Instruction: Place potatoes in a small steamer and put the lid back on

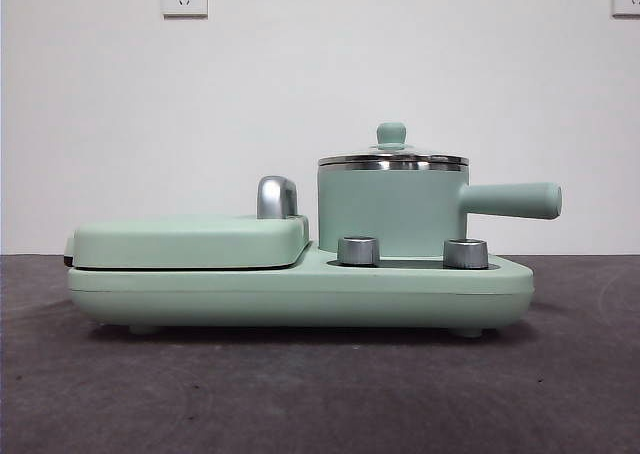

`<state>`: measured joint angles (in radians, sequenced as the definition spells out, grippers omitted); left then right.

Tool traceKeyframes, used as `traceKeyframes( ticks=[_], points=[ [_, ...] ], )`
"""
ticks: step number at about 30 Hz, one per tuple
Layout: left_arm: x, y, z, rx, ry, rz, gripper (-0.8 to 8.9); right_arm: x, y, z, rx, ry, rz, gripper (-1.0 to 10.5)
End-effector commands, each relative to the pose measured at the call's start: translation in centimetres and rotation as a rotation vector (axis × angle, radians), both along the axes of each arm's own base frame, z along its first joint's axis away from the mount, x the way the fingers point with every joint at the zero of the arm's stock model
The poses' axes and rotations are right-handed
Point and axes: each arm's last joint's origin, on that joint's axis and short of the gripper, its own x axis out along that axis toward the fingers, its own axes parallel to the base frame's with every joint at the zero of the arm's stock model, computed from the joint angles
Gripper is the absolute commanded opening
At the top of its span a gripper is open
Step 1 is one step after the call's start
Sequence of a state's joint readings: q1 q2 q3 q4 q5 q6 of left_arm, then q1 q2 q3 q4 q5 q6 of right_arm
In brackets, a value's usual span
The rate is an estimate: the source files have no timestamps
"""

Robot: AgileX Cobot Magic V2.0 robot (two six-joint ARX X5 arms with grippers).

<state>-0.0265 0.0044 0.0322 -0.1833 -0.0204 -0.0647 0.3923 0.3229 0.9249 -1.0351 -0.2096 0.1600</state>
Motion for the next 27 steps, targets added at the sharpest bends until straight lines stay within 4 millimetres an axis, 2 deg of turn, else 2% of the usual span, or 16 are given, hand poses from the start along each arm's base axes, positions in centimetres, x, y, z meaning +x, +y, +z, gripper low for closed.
traceKeyframes(
  ticks=[1, 14, 18, 22, 25, 27],
  points=[
    [0.1, 0.0, -0.7, -0.002, 0.023, 0.003, 0.16, 0.0, 0.0, 0.2, -0.003, -0.019, 0.009, 0.2],
    [0.1, 0.0, -0.7, -0.002, 0.023, 0.003, 0.16, 0.0, 0.0, 0.2, -0.001, -0.022, 0.009, 0.2],
    [0.1, 0.0, -0.7, -0.003, 0.023, 0.003, 0.16, 0.7, 0.2, -0.6, 0.009, -0.027, -0.019, 0.2],
    [0.1, 0.0, -0.7, -0.002, 0.023, 0.003, 0.16, 3.2, 0.7, -3.5, 0.077, -0.175, -0.062, 0.2],
    [0.1, 0.0, -0.7, -0.003, 0.023, 0.003, 0.15, 5.0, 0.4, -6.9, 0.076, -0.375, -0.166, 0.2],
    [0.1, 0.0, -0.7, -0.003, 0.023, 0.003, 0.16, 5.9, 0.1, -9.5, 0.029, -0.439, -0.253, 0.2]
  ],
)
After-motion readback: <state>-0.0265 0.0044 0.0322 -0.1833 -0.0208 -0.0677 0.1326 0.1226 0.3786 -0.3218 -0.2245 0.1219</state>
